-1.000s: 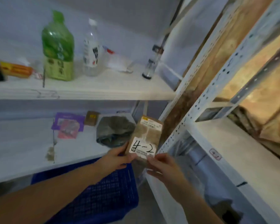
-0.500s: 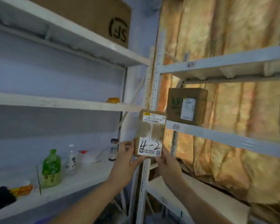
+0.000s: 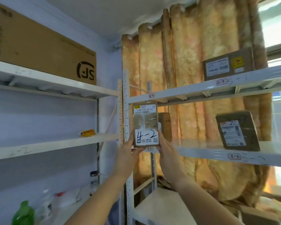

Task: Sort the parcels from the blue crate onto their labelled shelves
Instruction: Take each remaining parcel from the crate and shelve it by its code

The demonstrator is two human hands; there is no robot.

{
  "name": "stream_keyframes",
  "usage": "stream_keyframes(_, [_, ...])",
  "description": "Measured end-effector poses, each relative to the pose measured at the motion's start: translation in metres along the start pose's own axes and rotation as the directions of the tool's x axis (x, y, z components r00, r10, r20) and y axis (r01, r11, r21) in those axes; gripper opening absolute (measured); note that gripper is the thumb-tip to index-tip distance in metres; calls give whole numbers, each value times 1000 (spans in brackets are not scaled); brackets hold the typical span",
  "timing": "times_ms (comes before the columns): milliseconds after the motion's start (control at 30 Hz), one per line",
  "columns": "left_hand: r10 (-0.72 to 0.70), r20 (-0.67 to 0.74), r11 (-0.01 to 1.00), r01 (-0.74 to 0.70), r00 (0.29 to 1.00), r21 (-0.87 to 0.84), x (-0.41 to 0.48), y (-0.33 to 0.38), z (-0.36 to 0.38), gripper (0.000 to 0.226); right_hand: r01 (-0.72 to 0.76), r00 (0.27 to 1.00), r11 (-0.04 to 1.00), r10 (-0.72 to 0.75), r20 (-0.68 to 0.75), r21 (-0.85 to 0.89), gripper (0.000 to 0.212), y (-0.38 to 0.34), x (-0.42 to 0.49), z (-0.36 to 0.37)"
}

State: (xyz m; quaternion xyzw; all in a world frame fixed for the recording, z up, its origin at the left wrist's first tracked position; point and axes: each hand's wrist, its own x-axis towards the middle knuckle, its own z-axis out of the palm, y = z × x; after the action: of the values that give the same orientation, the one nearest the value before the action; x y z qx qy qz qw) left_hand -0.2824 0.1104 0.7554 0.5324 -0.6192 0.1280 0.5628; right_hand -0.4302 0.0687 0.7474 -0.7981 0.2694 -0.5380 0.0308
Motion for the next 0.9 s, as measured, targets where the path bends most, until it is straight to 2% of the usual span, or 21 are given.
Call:
stream_keyframes(133, [24,15,996,-25,1000,83,-5,-13,9,71,-2,1000,989,1,-10,-149,76,13,-2,6])
stream_keyframes(300, [-17,44,988,10,999,154,-21,-49,21,69,-37,999,988,37,-4,-149,72,28,-17,40])
stream_keyframes(467, [-78,191,995,65,978,75,-58,-99,45,69,-137,989,979,144,40,-151,69,58,-62,87])
stream_keyframes(600, [-147,317,989,131,937,72,-82,-145,80,70,-244,963,968,250,102,-64,64,93,-95,121])
stream_keyframes(700, [-185,423,982,182,887,47,-99,-182,117,68,-315,934,939,332,133,-135,66,132,-106,147])
stream_keyframes(833, [-280,454,950,312,846,4,-109,-237,176,59,-338,909,918,375,182,-208,63,191,-117,192])
stream_keyframes(900, [-323,444,941,334,836,55,-109,-267,209,54,-345,898,913,388,208,-218,59,226,-122,216])
